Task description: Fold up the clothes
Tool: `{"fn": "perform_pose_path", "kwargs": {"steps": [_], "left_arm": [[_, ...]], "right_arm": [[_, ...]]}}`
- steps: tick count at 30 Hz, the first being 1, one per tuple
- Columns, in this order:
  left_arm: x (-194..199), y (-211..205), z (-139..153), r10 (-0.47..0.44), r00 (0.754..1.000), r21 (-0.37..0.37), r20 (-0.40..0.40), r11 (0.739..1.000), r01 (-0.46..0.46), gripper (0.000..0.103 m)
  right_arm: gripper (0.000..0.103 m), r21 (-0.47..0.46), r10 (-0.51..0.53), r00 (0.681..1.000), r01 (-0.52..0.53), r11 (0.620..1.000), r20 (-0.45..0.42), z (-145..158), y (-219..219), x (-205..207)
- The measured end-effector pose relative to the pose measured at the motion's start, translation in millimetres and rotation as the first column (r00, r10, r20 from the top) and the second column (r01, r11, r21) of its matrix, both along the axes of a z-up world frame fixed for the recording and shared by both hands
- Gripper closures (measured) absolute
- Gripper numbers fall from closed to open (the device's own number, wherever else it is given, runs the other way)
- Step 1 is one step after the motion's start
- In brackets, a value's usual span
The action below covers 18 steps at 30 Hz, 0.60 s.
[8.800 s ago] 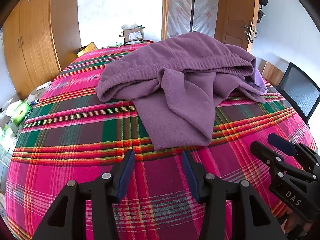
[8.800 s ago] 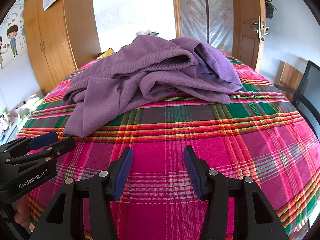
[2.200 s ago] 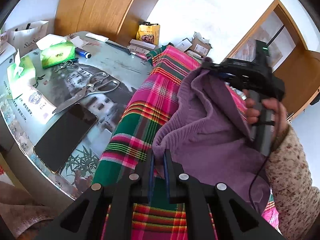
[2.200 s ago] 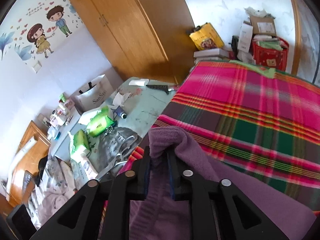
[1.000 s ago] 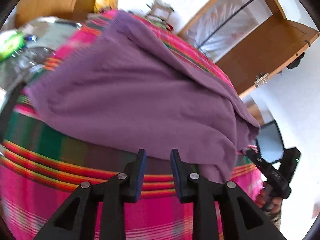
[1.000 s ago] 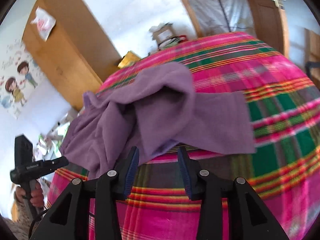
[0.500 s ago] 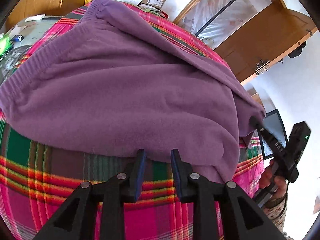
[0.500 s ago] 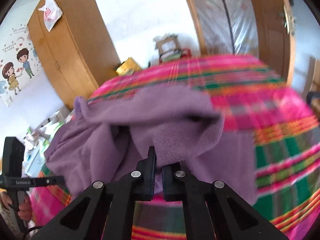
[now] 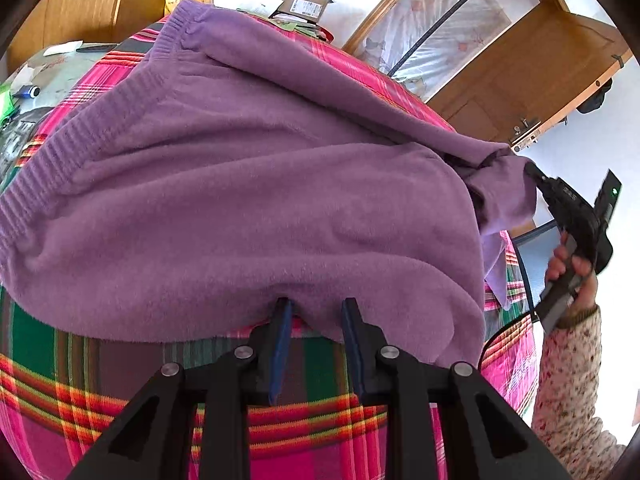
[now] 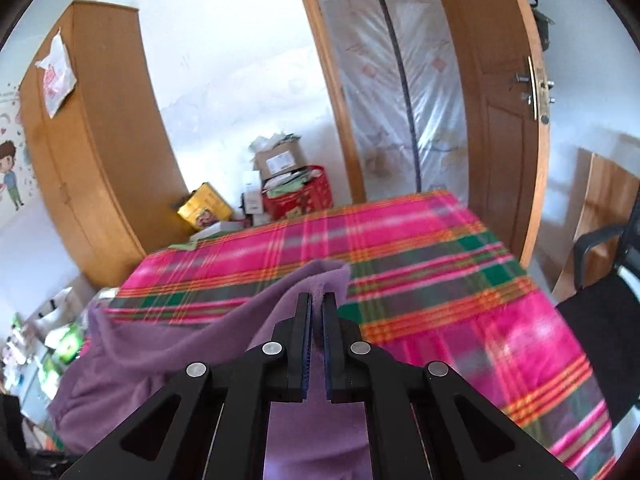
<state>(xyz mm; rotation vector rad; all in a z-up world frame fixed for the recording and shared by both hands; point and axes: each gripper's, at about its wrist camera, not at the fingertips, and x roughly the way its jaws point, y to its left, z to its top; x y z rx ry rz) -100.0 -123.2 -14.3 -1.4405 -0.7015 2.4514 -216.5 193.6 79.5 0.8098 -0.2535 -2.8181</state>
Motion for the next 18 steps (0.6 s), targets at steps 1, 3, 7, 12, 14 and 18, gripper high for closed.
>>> {"fn": "perform_pose_path", "kwargs": {"steps": [1,3,7,12,14,18], "left_arm": [[-2,1,0,0.001,1.000,0.004,-0.001,1.000,-0.001,0.077],[-6,3,1,0.004,1.000,0.010,-0.004,1.000,-0.004,0.077],[-8,4,-1,0.005,1.000,0.011,-0.008,1.000,-0.005,0.077],[-4,-1,1,0.004,1.000,0.017,-0.011,1.000,-0.004,0.077],[1,-8,1,0.004,1.000,0.021,-0.010,1.000,-0.004,0.077],[1,-12,-1,0.010,1.000,0.030,-0.007,1.000,-0.010,0.077]], "right_arm": [[0.098,0.008,-0.012,1.000,0.012,1.000,0.002,-1,0,-7],[0.098,0.035,-0.034,0.999,0.034,0.999,0.007,-3,1,-16],[0.094,0.061,-0.093,0.994,0.089,0.994,0.058,-16,13,-26],[0.088,0.010,-0.093,0.987,0.093,0.996,0.133,-33,33,-13],[0.083,-0.011,-0.059,0.986,0.061,0.998,0.155,-38,38,1],[0.072,-0.029,-0.003,0.985,0.008,1.000,0.173,-47,43,38]]}}
